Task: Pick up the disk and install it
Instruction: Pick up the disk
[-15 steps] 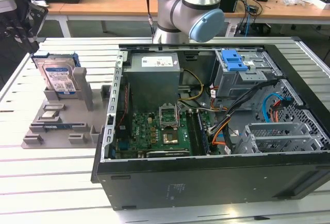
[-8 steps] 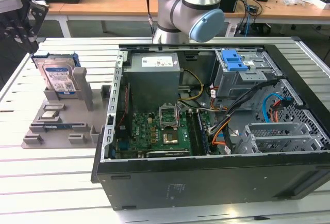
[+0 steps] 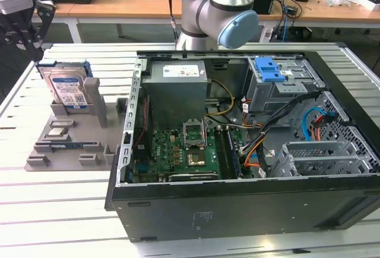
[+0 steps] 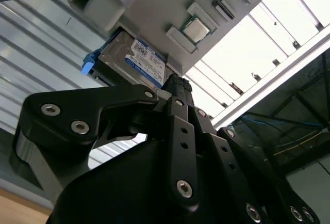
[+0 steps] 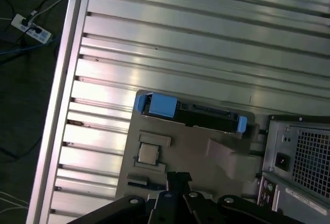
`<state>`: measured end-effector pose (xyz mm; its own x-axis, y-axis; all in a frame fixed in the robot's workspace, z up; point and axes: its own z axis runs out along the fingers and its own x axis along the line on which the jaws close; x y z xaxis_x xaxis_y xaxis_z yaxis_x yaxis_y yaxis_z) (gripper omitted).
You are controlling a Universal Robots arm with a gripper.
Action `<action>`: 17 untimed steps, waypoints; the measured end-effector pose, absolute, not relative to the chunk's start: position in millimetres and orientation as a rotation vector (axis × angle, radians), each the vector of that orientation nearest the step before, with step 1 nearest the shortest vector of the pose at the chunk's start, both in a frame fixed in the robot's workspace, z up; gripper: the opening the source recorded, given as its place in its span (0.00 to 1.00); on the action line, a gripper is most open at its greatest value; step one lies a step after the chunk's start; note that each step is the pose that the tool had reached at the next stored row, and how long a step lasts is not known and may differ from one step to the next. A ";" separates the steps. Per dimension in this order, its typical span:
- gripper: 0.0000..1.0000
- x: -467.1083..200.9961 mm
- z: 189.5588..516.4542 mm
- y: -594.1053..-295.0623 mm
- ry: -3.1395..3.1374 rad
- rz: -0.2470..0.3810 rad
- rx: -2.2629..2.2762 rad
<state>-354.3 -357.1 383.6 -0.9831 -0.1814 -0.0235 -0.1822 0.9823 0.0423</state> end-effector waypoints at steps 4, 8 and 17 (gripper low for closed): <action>0.10 -354.2 383.6 -357.2 3.098 0.070 -0.393; 0.10 -354.2 383.6 -357.1 3.090 0.071 -0.458; 0.10 -354.2 383.6 -357.1 3.071 0.072 -0.580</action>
<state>-354.2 -357.1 383.6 -0.9311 -0.3641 -0.0236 -0.3648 0.9301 0.0423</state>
